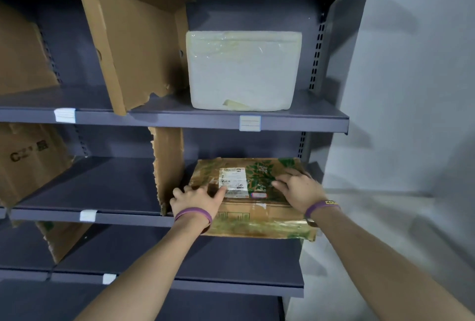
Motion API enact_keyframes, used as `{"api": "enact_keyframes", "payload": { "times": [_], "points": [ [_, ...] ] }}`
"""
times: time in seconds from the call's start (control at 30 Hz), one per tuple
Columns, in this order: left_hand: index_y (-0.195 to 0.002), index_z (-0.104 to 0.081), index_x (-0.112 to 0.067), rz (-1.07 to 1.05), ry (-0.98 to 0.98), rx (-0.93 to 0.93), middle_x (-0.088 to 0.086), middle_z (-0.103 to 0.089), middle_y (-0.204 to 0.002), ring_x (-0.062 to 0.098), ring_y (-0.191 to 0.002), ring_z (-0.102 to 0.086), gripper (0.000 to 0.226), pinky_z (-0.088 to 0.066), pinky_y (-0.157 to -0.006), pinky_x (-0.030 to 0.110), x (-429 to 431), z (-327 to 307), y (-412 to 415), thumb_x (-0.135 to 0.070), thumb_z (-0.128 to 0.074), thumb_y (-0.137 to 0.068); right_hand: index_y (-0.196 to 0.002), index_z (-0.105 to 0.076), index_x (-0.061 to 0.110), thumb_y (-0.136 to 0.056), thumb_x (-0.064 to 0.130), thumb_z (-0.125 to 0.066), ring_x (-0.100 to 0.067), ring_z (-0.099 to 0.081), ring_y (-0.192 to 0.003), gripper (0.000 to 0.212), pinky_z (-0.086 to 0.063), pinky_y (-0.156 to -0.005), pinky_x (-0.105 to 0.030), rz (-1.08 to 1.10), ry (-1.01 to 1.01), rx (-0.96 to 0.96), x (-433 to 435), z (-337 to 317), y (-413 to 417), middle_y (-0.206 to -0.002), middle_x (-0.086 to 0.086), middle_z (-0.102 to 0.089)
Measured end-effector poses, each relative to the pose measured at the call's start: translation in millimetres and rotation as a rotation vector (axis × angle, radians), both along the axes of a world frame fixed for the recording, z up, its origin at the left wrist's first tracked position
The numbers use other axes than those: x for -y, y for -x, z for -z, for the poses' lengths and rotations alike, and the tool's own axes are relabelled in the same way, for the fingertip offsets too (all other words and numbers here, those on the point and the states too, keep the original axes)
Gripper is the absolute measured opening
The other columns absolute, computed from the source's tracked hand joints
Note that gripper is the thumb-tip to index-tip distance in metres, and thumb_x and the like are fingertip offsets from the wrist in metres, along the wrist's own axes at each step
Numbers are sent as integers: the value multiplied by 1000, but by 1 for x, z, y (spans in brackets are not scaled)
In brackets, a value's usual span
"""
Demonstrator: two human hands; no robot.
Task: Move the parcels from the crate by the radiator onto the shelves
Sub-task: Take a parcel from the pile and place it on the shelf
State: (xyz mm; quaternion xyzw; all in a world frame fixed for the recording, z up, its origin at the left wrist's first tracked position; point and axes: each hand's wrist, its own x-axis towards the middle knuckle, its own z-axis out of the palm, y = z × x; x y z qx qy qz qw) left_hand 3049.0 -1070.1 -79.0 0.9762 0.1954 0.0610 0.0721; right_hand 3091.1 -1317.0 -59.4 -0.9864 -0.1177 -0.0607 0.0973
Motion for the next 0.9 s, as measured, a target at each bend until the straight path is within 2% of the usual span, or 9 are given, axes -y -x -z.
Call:
{"api": "enact_keyframes", "payload": {
  "times": [0.1, 0.17, 0.3, 0.37, 0.5, 0.63, 0.67, 0.8, 0.9],
  "points": [
    [-129, -53, -30, -4, -11, 23, 11, -52, -124, 35, -109, -43, 81, -34, -86, 42, 7, -3, 0, -77, -7, -82, -134, -51, 32, -99, 51, -35, -24, -34, -135, 43, -34, -108, -42, -76, -3, 154, -11, 13, 23, -145, 8, -44],
    [-135, -46, -30, 39, -67, 115, 10, -48, -133, 36, -115, -42, 74, -33, -92, 46, 8, 1, 8, -73, -10, -86, -138, -46, 30, -98, 48, -40, -23, -30, -140, 44, -31, -110, -42, -134, 27, 226, -16, 24, 42, -150, 6, -39],
    [-141, -42, -27, 290, -99, 417, 8, -36, -147, 33, -136, -28, 55, -20, -111, 53, 3, 29, 40, -53, -40, -92, -140, -46, 20, -93, 25, -58, -32, -30, -142, 49, -32, -111, -51, -187, 65, 370, -19, 44, 79, -153, -5, -36],
    [-141, -43, -25, 373, -99, 476, 9, -35, -149, 32, -139, -26, 54, -20, -114, 51, 2, 45, 56, -43, -48, -91, -139, -48, 17, -86, 12, -62, -36, -31, -141, 55, -31, -111, -54, -197, 56, 417, -19, 56, 95, -153, -8, -34],
    [-143, -36, -28, 405, -55, 425, 5, -29, -153, 28, -139, -27, 55, -25, -113, 47, 3, 67, 80, -40, -46, -91, -142, -45, 16, -78, 4, -62, -38, -29, -141, 67, -37, -108, -52, -211, 105, 372, -14, 79, 118, -157, -9, -26],
    [-150, -18, -37, 413, -56, 298, 1, -12, -158, 26, -142, -20, 61, -21, -115, 46, 7, 83, 89, -43, -40, -93, -141, -46, 16, -67, 5, -68, -44, -36, -136, 78, -45, -100, -53, -126, 189, 287, -5, 94, 125, -155, -14, -29],
    [-150, -13, -38, 401, -53, 268, 0, -8, -159, 26, -143, -18, 63, -18, -116, 45, 7, 86, 89, -43, -39, -93, -145, -41, 17, -70, 6, -66, -45, -32, -138, 80, -43, -102, -54, -99, 190, 252, -4, 98, 124, -157, -14, -24],
    [-150, -2, -41, 362, -48, 187, -5, 8, -160, 25, -145, -11, 71, -12, -116, 46, 5, 89, 80, -40, -43, -92, -154, 3, 24, -87, 11, -45, -40, 6, -146, 83, -21, -117, -50, -77, 236, 143, 0, 109, 109, -156, -4, 27],
    [-149, 2, -42, 359, -28, 134, -8, 15, -159, 24, -147, -1, 74, -15, -115, 48, 2, 86, 66, -38, -44, -91, -153, 6, 26, -88, 9, -43, -37, 10, -147, 83, -20, -118, -48, -83, 189, 105, -2, 105, 95, -156, 0, 31]
  ]
}}
